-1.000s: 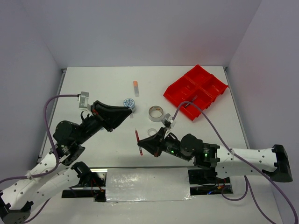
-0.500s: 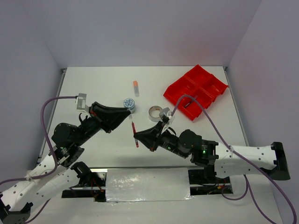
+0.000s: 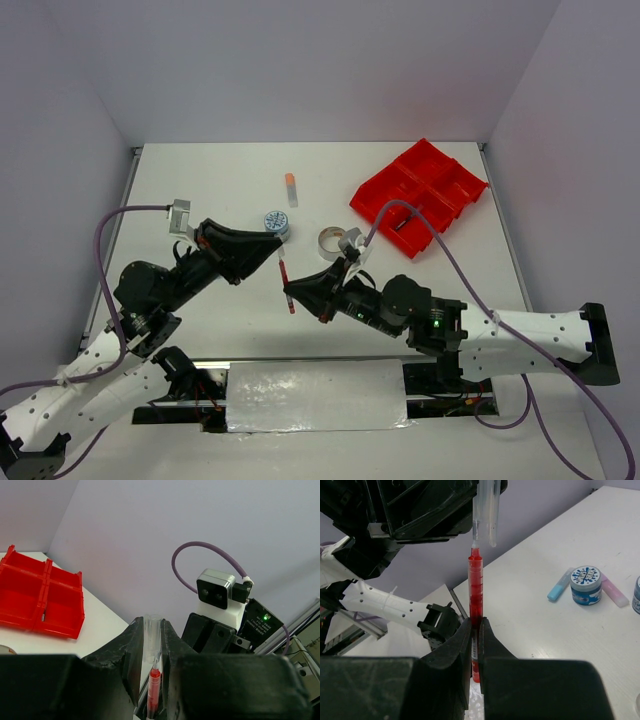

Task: Sort the stationery into containers
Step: Close the pen cap on the pen.

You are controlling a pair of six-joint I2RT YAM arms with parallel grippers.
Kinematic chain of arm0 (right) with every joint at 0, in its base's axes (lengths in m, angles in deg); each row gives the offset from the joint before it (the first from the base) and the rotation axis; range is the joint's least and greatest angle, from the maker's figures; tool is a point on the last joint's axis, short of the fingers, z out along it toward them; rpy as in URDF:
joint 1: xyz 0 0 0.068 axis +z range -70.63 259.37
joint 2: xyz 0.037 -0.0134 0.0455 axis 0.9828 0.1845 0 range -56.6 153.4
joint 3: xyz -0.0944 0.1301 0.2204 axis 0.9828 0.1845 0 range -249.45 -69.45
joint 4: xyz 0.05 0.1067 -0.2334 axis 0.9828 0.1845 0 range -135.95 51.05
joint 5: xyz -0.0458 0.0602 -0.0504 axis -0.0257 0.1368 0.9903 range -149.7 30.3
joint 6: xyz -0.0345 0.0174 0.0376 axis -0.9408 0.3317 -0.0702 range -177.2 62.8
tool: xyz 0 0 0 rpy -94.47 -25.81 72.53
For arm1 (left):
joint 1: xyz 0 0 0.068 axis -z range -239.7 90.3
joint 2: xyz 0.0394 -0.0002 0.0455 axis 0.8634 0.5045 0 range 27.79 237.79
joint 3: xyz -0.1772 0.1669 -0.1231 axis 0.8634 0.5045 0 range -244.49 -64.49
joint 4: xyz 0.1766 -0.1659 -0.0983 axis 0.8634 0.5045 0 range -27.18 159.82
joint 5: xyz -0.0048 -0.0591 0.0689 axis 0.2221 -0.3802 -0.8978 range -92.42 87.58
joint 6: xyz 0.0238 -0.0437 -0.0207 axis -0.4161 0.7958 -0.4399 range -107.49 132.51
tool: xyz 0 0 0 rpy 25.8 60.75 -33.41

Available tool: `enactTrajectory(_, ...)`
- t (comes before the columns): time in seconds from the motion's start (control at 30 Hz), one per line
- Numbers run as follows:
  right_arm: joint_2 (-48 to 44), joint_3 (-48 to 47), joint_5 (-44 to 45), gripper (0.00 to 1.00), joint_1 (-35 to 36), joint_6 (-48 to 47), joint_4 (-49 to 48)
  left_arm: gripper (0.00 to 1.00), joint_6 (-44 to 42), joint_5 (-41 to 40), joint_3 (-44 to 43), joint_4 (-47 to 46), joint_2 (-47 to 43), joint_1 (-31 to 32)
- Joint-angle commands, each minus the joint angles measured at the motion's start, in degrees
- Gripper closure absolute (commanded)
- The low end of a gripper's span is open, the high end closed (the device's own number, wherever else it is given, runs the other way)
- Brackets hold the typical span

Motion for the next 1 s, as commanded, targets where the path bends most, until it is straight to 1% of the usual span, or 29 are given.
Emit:
enactTrajectory(0.0, 0.6, -3.9, 1.3, 1.00, 0.4, -1.2, -0.3, 1.00, -0.1, 0.1, -0.8, -1.7, -0.7, -0.1)
enactTrajectory(0.37, 1.1, -4.9, 4.3, 1.00, 0.4, -1.5, 0.5, 1.00, -0.6, 0.0, -1.3, -0.2, -1.3, -0.1)
enactTrajectory(0.8, 2.0, -7.5, 3.7, 1.00, 0.3, -2.9, 1.2, 1.00, -0.6, -0.4, -0.6, 0.6, -1.5, -0.1)
enactTrajectory(0.97, 2.1, -7.7, 5.4, 1.00, 0.3, -3.3, 0.5, 1.00, -0.4, 0.3, -0.8, 0.9, -1.3, -0.1)
